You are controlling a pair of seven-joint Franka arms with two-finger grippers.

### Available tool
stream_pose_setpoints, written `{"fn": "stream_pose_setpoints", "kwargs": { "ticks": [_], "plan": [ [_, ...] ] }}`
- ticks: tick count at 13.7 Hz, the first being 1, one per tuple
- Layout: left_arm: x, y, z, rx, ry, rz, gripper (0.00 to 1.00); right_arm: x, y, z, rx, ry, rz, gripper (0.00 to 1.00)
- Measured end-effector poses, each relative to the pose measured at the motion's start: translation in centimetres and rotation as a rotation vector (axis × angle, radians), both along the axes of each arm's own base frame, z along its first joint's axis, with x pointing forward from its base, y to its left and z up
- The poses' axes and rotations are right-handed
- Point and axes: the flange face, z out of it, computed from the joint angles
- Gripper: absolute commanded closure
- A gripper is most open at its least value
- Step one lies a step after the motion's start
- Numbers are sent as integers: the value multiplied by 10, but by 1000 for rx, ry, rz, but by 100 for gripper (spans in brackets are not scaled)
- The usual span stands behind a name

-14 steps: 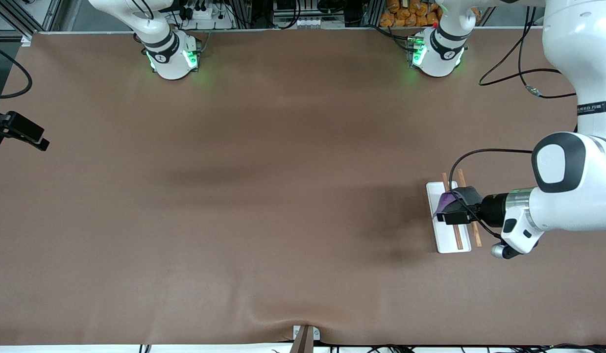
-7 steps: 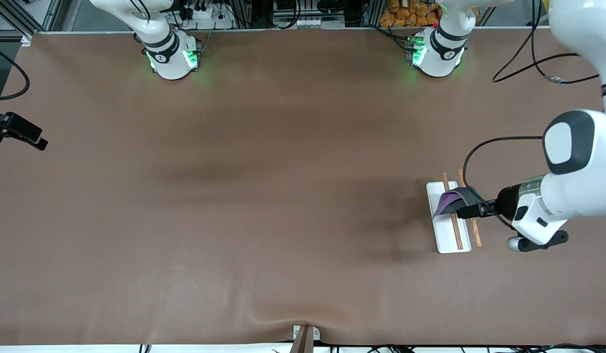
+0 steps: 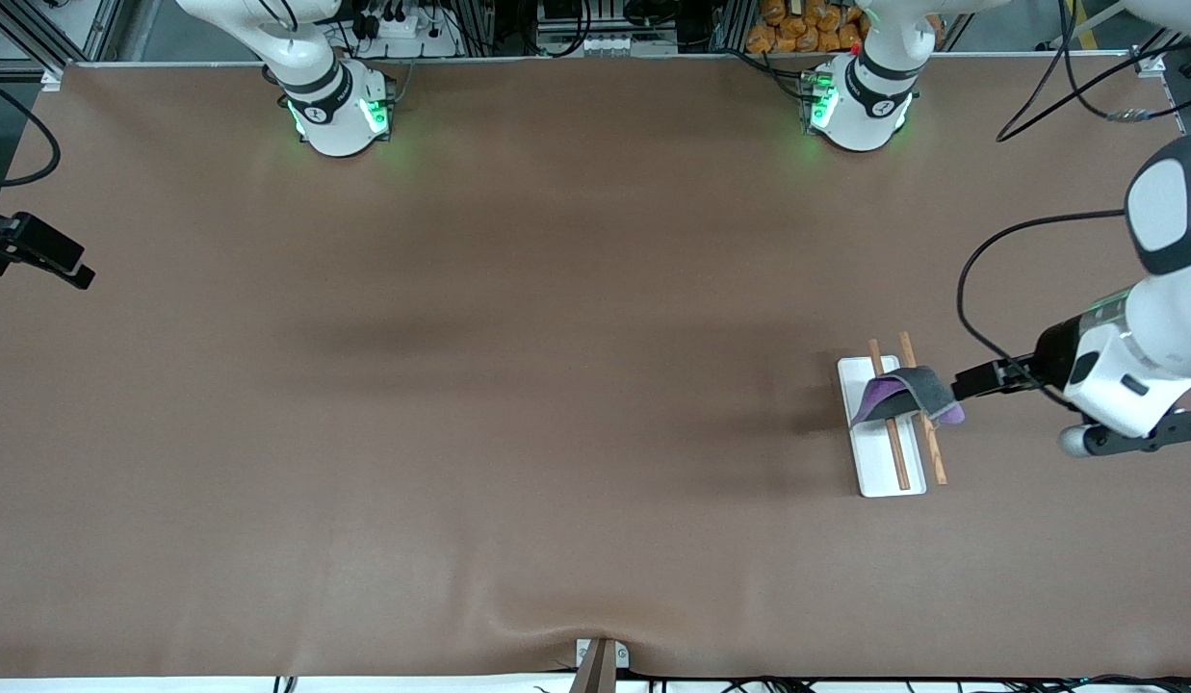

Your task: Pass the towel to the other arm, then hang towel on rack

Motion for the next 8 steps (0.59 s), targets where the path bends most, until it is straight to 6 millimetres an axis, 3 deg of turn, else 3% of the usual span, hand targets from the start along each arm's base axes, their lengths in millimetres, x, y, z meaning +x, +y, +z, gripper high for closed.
{"fn": "stream_pose_setpoints", "kwargs": {
  "ticks": [8],
  "plan": [
    [-25,-8,34,18,27,-22,0,-1,-2,4,-1,-9,-5,0]
  ]
}}
